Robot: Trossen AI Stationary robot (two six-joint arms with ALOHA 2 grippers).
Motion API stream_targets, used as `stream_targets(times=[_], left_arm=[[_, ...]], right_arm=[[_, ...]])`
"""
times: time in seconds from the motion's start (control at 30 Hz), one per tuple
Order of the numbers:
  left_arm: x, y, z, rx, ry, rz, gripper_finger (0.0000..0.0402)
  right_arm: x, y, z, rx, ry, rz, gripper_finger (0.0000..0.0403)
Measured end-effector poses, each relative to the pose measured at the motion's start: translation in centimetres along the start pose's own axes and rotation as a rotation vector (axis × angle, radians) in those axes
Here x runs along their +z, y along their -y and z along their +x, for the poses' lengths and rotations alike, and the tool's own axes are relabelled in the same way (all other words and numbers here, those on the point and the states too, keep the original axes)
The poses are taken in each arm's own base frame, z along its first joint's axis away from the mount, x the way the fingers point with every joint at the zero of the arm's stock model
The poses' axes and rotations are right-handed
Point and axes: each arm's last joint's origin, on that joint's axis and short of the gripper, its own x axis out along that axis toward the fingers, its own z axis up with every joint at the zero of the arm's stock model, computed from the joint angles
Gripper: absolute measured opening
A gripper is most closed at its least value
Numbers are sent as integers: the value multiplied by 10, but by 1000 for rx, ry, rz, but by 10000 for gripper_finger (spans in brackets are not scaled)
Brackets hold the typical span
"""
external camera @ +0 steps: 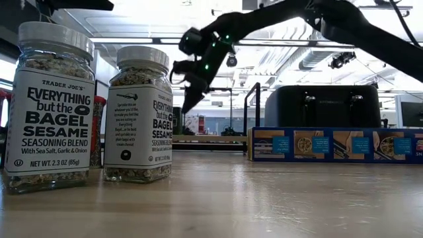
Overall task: Shelf spices
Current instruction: Put the right green seasoning can on the shelf aligned with the other green seasoning can, then put the green seasoning can on the shelf aligned with the other green seasoning cans
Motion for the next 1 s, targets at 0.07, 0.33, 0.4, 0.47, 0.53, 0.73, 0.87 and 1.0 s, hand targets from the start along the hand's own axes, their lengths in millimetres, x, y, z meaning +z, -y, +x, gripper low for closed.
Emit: stream_targets(times=[0.07,0.33,0.4,0.47,0.53,0.73,0.87,1.0], left_arm=[[0,0,0,0,0,0,220],[0,0,0,3,3,0,220],[0,0,0,3,3,0,220],[0,0,0,3,3,0,220],[0,0,0,3,3,-1,220],[0,0,0,3,3,-10,220],[0,0,0,3,3,-16,220],[0,0,0,0,-1,-16,220]], right_arm=[[-2,1,10,-11,-6,5,41],[2,8,31,-102,54,11,3],[4,9,32,-114,79,29,2],[4,12,31,-123,95,47,1],[4,14,31,-133,95,57,1],[1,17,31,-201,53,61,0],[2,9,27,-184,18,37,0],[8,-7,-2,-184,-39,-33,0]])
